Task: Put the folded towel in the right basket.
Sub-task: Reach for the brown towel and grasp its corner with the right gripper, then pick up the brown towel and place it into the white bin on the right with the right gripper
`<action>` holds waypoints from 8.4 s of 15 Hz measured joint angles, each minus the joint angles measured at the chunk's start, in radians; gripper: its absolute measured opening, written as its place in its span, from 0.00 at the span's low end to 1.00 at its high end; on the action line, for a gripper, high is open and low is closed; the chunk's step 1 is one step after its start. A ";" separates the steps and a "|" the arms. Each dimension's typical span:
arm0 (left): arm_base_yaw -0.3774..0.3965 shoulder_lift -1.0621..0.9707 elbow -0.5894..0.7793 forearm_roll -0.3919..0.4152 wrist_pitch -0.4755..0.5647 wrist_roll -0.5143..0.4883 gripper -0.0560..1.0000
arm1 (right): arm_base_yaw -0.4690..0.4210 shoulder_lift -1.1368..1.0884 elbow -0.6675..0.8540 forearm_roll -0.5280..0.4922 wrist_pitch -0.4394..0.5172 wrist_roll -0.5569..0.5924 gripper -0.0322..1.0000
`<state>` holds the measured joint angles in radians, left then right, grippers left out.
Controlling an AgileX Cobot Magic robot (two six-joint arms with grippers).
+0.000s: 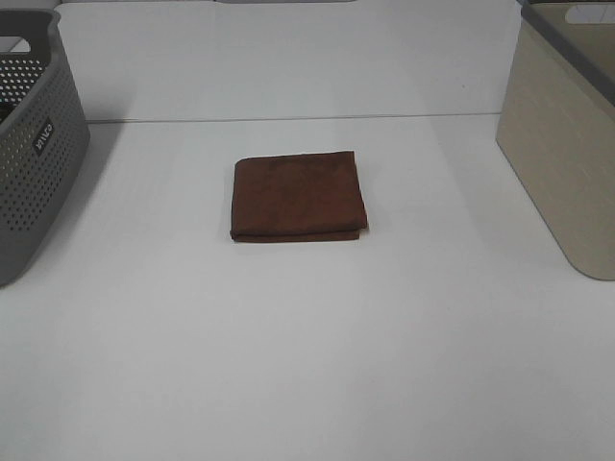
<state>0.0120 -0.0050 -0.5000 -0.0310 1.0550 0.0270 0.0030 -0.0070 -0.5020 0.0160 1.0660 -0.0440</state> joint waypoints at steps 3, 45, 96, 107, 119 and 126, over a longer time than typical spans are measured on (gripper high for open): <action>0.000 0.000 0.000 0.000 0.000 0.000 0.97 | 0.000 0.000 0.000 0.000 0.000 0.000 0.60; 0.000 0.000 0.000 0.000 0.000 0.000 0.97 | 0.000 0.000 0.000 0.000 0.000 0.000 0.60; 0.000 0.000 0.000 0.000 0.000 0.000 0.97 | 0.229 2.344 -1.596 0.473 0.122 -0.185 0.77; 0.000 0.000 0.000 0.000 0.000 0.000 0.97 | 0.229 2.613 -1.709 0.636 0.115 -0.234 0.80; 0.000 0.000 0.000 0.000 0.000 0.000 0.97 | 0.265 2.674 -1.720 0.711 0.038 -0.303 0.12; 0.000 0.000 0.000 0.000 0.000 0.000 0.97 | 0.265 2.488 -1.717 0.698 0.047 -0.331 0.12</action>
<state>0.0120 -0.0050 -0.5000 -0.0310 1.0550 0.0270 0.2680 2.4810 -2.2190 0.7140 1.1130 -0.3750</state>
